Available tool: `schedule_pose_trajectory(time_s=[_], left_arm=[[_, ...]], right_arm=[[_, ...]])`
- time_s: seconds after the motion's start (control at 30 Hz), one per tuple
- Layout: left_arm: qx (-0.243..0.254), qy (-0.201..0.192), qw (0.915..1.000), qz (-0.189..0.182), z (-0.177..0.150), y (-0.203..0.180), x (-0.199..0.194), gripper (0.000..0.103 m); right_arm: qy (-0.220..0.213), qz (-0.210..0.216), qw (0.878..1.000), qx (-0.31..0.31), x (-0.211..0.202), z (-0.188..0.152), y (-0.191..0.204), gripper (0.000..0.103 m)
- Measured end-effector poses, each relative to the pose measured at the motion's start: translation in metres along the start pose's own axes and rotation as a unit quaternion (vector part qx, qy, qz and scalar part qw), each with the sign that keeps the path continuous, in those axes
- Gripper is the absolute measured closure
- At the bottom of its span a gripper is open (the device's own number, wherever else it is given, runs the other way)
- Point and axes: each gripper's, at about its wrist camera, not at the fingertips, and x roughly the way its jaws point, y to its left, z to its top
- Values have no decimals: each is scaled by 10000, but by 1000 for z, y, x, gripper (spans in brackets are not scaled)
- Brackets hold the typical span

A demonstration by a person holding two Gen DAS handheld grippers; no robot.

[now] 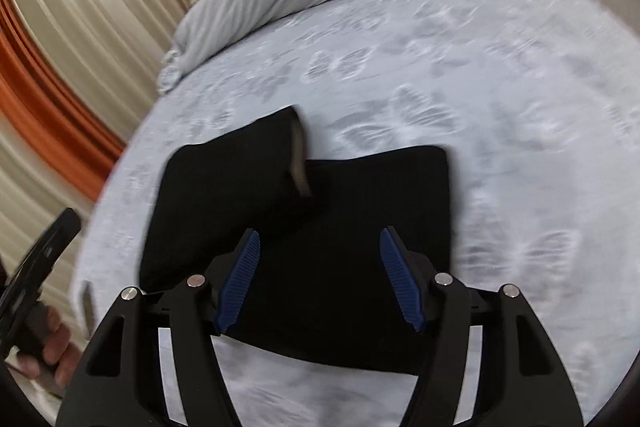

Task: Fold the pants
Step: 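Release the folded black pants and lift both open grippers away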

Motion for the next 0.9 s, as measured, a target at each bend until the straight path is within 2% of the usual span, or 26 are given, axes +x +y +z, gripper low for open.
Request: schedule_pose_trajectory(time_s=[0.07,0.2,0.27,0.33,0.4,0.47,0.53,0.6,0.63,0.7,0.77,0.83,0.87,0.9], left_arm=[[-443,130,9986,244,5,29,7,17],[-785,340,9943,641,6,60,18,17],[-777,427,9929,793,4,69,22,17],[-739,474,9924,863,3,75,25,17],[-645,490,9922,951,2,81,26,17],[-570,456,9921,1020,2,83,25,17],[-505,409,9915,1127,2,84,23,17],[-486,368,9904,1240,2,85,20,17],[-490,367,9905,1233,2,85,20,17],[-498,375,9907,1209,1,84,19,17],[-478,373,9909,1198,1,82,18,17],[-452,391,9914,1162,0,79,19,17],[-430,413,9919,1125,-1,75,20,17],[-423,432,9923,1082,-1,73,20,17]], right_arm=[[61,102,9999,81,18,4,6,36],[185,165,9987,445,61,14,14,34],[122,-152,9987,472,78,13,16,33],[-104,-404,9990,187,81,9,20,48],[-179,-341,9993,8,78,8,24,65],[-223,-235,9995,2,73,12,25,70],[-235,-308,9992,4,70,15,26,70],[-90,-577,9982,141,74,16,21,53],[4,-585,9980,247,78,15,16,49],[-107,-472,9985,243,80,11,15,49],[-128,-334,9994,48,80,11,22,62],[-193,-19,9998,-1,76,13,29,76],[-301,82,9995,-39,69,15,35,86],[-517,165,9984,-131,53,19,46,88]])
